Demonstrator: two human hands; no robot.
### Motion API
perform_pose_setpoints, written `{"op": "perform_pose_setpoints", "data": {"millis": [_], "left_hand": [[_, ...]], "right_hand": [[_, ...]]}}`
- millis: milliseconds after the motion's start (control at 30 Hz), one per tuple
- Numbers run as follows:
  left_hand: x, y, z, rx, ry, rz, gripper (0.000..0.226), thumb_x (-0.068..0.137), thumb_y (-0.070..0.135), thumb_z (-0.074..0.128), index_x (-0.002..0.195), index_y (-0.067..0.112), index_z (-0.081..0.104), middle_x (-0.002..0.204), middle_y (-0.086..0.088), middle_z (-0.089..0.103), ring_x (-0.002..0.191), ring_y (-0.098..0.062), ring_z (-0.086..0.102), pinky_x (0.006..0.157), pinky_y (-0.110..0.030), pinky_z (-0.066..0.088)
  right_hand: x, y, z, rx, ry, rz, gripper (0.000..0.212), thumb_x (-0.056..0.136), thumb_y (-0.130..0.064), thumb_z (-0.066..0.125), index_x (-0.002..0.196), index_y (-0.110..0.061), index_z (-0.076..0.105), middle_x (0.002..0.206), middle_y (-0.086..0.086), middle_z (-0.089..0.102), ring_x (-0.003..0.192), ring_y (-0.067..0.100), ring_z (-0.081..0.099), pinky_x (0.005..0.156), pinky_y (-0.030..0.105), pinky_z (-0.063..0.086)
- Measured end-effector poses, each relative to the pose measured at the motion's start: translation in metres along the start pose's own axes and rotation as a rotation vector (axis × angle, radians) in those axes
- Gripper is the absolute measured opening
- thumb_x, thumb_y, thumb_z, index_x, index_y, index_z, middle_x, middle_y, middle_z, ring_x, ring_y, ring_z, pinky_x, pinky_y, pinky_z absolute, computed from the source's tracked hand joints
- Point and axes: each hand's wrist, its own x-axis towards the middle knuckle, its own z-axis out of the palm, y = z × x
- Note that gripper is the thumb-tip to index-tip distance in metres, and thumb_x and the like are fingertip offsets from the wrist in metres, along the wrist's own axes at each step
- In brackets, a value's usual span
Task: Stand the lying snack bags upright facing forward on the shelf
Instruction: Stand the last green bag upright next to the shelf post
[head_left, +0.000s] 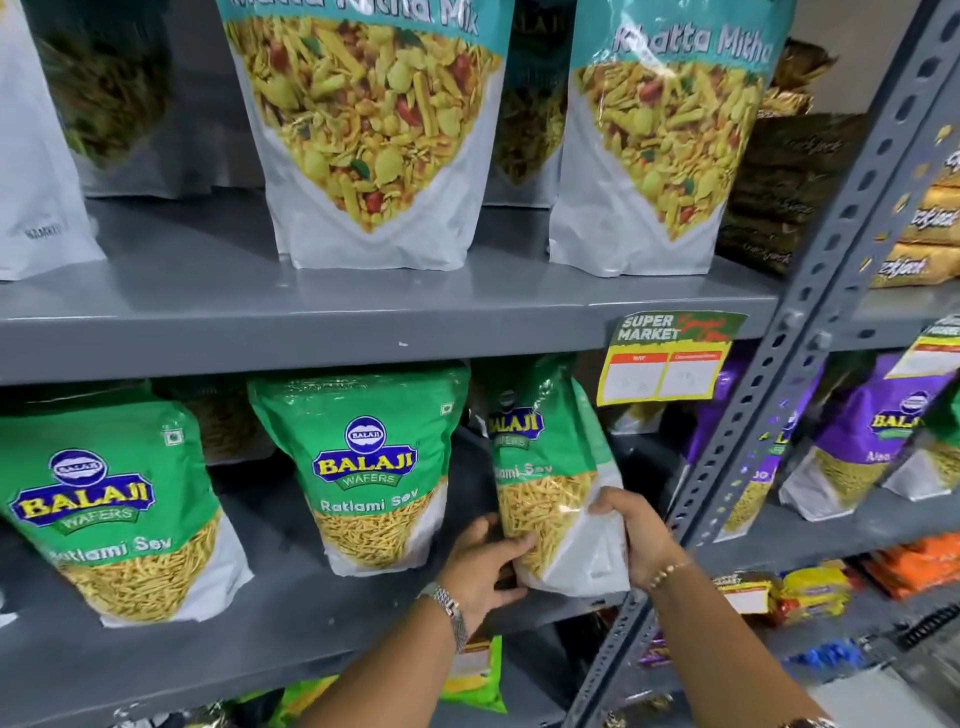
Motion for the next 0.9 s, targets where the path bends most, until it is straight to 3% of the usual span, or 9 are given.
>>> {"op": "perform_pose_setpoints", "data": {"millis": [133,233,267,400,500,633,767,833,900], "left_hand": [[0.013,0.005,0.006,0.130,0.178,0.232,0.056,0.069,0.012,0.078,0.116,0.021,0.049,0.114,0.000,0.064,0.107,-0.025,0.061,0.088,-0.045,0.053],[0.016,0.005,0.019,0.384,0.291,0.499,0.059,0.061,0.003,0.081,0.109,0.014,0.048,0.111,-0.006,0.058,0.090,-0.009,0.058,0.075,-0.013,0.048],[0.013,0.002,0.024,0.480,0.323,0.530,0.062,0.059,0.003,0.082,0.109,0.012,0.047,0.113,-0.008,0.052,0.085,-0.004,0.055,0.074,-0.012,0.047],[0.008,-0.013,0.022,0.715,0.408,0.507,0.073,0.061,0.011,0.080,0.119,0.012,0.037,0.121,-0.004,0.036,0.106,-0.020,0.049,0.084,-0.016,0.035],[0.019,-0.010,0.010,0.663,0.332,0.430,0.094,0.060,0.014,0.084,0.135,0.011,0.027,0.133,-0.005,0.043,0.120,-0.018,0.047,0.095,-0.022,0.037],[0.029,-0.007,0.005,0.642,0.262,0.355,0.077,0.066,0.013,0.079,0.132,0.017,0.040,0.131,-0.005,0.057,0.119,-0.023,0.055,0.095,-0.032,0.045],[0.038,-0.001,0.001,0.596,0.304,0.375,0.065,0.068,0.012,0.078,0.125,0.013,0.048,0.120,-0.007,0.062,0.104,-0.020,0.057,0.090,-0.034,0.049],[0.041,0.001,0.000,0.602,0.335,0.375,0.061,0.068,0.016,0.079,0.122,0.012,0.050,0.118,-0.009,0.063,0.105,-0.024,0.058,0.093,-0.039,0.050],[0.045,0.000,0.000,0.606,0.365,0.382,0.059,0.068,0.017,0.079,0.119,0.010,0.051,0.119,-0.012,0.063,0.108,-0.028,0.059,0.094,-0.043,0.050]], "right_hand": [[0.018,-0.020,0.008,-0.171,0.065,-0.146,0.039,0.057,-0.004,0.053,0.094,-0.012,0.065,0.084,0.011,0.069,0.082,0.030,0.063,0.079,0.039,0.049],[0.036,-0.028,0.010,-0.180,0.157,-0.211,0.035,0.054,0.006,0.047,0.079,-0.013,0.063,0.062,-0.002,0.070,0.067,0.019,0.064,0.061,0.025,0.048],[0.036,-0.031,0.012,-0.218,0.203,-0.208,0.031,0.058,0.009,0.045,0.074,-0.014,0.059,0.055,-0.005,0.066,0.062,0.016,0.062,0.054,0.021,0.045],[0.035,-0.013,0.000,-0.369,0.213,0.007,0.030,0.071,0.013,0.039,0.071,-0.016,0.047,0.062,0.003,0.058,0.068,0.019,0.049,0.059,0.027,0.041],[0.032,0.007,-0.009,-0.490,0.140,0.070,0.036,0.055,0.011,0.053,0.083,-0.010,0.051,0.084,0.017,0.054,0.076,0.025,0.051,0.059,0.032,0.041],[0.030,0.018,-0.007,-0.533,0.061,-0.018,0.076,0.045,0.010,0.070,0.116,-0.009,0.052,0.103,0.012,0.066,0.095,0.027,0.063,0.065,0.024,0.050],[0.025,0.015,-0.002,-0.527,0.122,-0.150,0.050,0.062,0.019,0.072,0.093,-0.015,0.053,0.088,0.003,0.065,0.079,0.017,0.060,0.052,0.009,0.048],[0.030,0.018,-0.004,-0.477,0.142,-0.157,0.049,0.064,0.015,0.074,0.092,-0.020,0.052,0.084,-0.002,0.063,0.073,0.013,0.058,0.054,0.013,0.049],[0.037,0.025,-0.007,-0.453,0.180,-0.144,0.060,0.063,0.010,0.077,0.105,-0.021,0.048,0.095,0.001,0.063,0.084,0.018,0.059,0.066,0.024,0.050]]}}
